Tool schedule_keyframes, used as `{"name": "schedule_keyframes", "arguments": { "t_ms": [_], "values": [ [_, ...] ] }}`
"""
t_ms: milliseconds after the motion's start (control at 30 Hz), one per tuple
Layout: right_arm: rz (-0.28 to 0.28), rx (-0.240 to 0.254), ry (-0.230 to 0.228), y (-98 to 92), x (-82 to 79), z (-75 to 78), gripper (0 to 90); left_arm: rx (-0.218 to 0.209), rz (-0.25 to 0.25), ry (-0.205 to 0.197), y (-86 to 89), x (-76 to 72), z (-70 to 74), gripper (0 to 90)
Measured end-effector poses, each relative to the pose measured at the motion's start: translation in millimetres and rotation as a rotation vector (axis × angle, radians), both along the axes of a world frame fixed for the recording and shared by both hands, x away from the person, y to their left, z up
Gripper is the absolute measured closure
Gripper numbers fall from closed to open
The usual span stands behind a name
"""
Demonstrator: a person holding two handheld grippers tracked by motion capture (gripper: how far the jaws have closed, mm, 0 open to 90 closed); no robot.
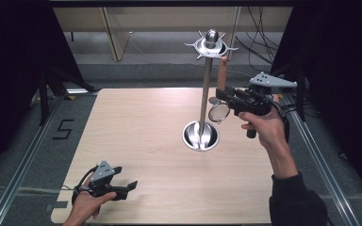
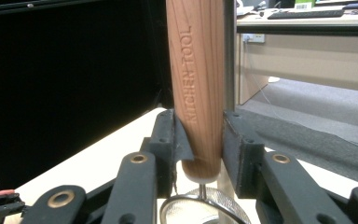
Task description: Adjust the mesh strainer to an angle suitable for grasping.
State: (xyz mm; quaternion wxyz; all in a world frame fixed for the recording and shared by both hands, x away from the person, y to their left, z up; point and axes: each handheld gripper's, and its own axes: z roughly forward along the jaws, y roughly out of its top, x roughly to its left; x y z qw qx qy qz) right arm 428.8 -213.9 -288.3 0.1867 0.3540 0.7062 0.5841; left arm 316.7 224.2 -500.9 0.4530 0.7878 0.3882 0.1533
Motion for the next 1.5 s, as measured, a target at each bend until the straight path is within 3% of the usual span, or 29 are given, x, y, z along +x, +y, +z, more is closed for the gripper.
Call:
{"name": "schedule_keyframes", "arguments": {
  "t_ms": [300, 367, 500, 600, 667, 700, 733, 1000, 1167, 1267, 1500],
  "values": [
    [0.001, 0.008, 0.003, -2.2, -0.1, -1.9, 63.9, 0.009, -0.004, -0.001, 0.8, 0.2, 0.4, 14.8],
    [0.002, 0.010, -0.017, -2.6, -2.6, -1.1, 61.3, 0.010, -0.002, -0.002, 1.1, 0.3, 0.2, 14.8],
    [-0.027, -0.008, -0.025, -2.1, -9.5, -0.5, 57.0, 0.003, -0.003, 0.002, 0.2, 0.0, 0.2, 14.8],
    [-0.043, 0.007, -0.016, -2.0, -13.4, -1.2, 53.9, -0.005, 0.000, -0.002, -0.3, -0.3, -0.4, 14.8],
    [-0.048, 0.001, -0.027, -4.2, -14.7, -3.1, 50.5, 0.012, 0.002, 0.000, 0.6, -0.6, 0.8, 14.8],
    [-0.052, 0.026, -0.007, -6.2, -18.8, -4.7, 49.9, 0.015, 0.000, -0.002, 1.1, -0.4, 1.0, 14.8],
    [-0.049, 0.026, -0.026, -8.5, -18.7, -6.7, 49.3, 0.017, 0.002, -0.003, 1.5, -0.4, 1.0, 14.8],
    [-0.044, 0.050, -0.007, -16.0, -28.3, -20.5, 44.9, 0.009, -0.004, -0.008, 1.4, 0.0, 0.9, 14.8],
    [-0.022, 0.056, 0.000, -20.0, -36.6, -29.5, 43.6, 0.027, 0.000, -0.010, 2.1, 0.1, 1.3, 14.9],
    [-0.017, 0.057, -0.001, -22.1, -37.8, -32.6, 43.5, 0.009, -0.002, -0.006, 1.3, -0.3, 0.7, 14.8],
    [-0.009, 0.044, 0.024, -23.3, -39.7, -41.1, 41.5, 0.009, -0.006, -0.010, 1.4, -0.5, 1.9, 14.9]
  ]
}}
